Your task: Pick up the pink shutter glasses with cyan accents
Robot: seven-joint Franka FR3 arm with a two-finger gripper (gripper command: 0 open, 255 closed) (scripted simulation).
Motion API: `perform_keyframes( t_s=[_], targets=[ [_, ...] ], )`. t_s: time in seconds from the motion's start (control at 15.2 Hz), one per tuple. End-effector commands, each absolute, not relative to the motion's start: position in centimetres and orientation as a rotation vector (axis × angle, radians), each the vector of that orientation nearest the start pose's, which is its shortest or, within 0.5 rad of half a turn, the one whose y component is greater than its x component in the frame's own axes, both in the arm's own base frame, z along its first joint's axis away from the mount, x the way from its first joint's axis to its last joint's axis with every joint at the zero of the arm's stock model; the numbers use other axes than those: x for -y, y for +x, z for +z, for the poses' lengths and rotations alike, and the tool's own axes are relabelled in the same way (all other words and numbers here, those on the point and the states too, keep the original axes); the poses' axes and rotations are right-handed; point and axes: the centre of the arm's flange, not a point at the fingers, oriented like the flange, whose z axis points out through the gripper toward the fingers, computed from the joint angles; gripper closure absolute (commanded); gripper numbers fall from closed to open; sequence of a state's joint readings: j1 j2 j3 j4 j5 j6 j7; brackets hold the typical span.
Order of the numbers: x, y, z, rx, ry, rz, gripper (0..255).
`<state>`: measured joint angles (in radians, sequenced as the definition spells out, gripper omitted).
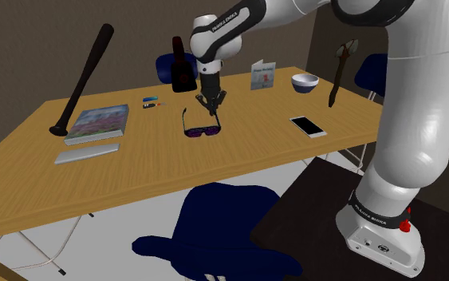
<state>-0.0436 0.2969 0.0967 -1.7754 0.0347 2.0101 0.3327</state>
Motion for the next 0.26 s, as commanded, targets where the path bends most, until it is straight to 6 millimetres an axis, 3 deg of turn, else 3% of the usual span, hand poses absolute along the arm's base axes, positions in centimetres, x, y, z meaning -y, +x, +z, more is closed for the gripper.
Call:
perform_keyframes(
  t_s=[0.0,0.2],
  targets=[
    [-3.22,62.85,39.89,-0.460,-3.059,0.111,255],
    [-3.22,62.85,40.49,-0.460,-3.059,0.111,255]
  ],
)
